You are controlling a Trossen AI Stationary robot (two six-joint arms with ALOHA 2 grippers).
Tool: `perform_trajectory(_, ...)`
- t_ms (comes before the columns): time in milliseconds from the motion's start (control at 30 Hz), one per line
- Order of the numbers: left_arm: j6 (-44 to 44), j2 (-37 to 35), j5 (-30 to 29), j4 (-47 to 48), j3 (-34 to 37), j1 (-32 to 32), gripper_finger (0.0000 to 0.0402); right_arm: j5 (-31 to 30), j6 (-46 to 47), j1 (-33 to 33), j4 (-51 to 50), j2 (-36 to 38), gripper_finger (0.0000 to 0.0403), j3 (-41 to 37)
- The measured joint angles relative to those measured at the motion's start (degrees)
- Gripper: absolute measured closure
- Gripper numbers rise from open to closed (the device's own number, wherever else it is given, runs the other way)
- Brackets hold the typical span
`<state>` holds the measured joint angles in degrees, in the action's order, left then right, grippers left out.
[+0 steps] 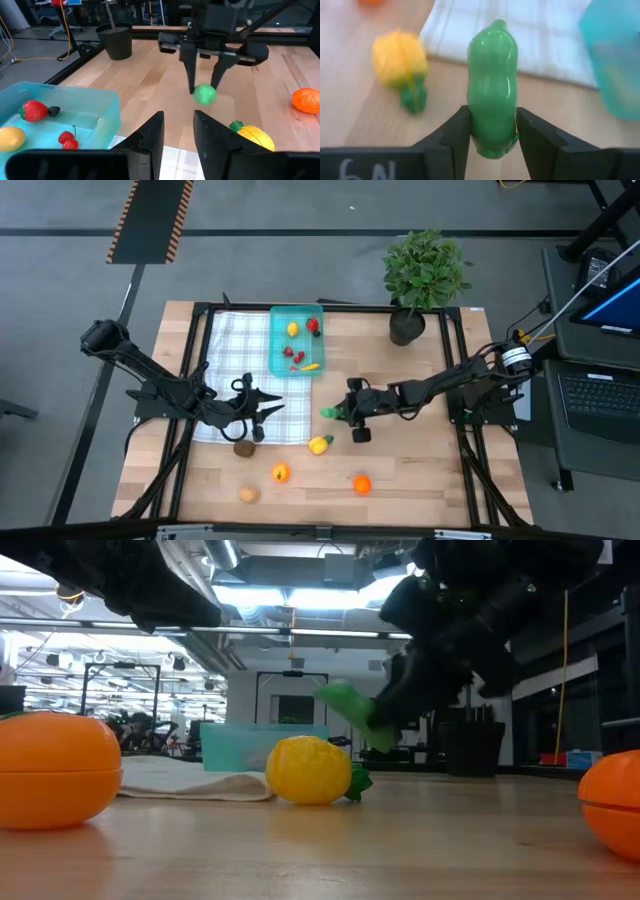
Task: Pick and placing Produce into tupperware
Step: Put the green pea into the blue bin
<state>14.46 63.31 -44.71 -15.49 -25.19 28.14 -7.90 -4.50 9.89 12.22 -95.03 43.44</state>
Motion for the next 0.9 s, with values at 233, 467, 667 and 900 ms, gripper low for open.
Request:
perform_trajectory(233, -1.46, 0.02, 0.02, -0.02, 0.0, -1.24, 0.03, -0.03, 4.13, -3.52, 2.5, 5.54, 0.0259, 0.0)
perform_trajectory(467, -3.51, 0.11, 1.48, -9.9, 6.2, -3.75, 0.0316, -0.17, 5.71, -5.18, 19.83, 9.83, 0.0264, -8.25)
perform_trajectory(667, -12.78, 0.1, 13.84, -33.84, 14.97, -5.76, 0.0333, -0.13, 2.71, -5.18, 42.16, 9.79, 0.0268, -17.64)
perform_trajectory(900, -14.63, 0.11, 26.67, -41.88, 19.51, -10.1, 0.0348, 4.7, 1.25, -5.18, 48.56, 9.7, 0.0268, -20.17)
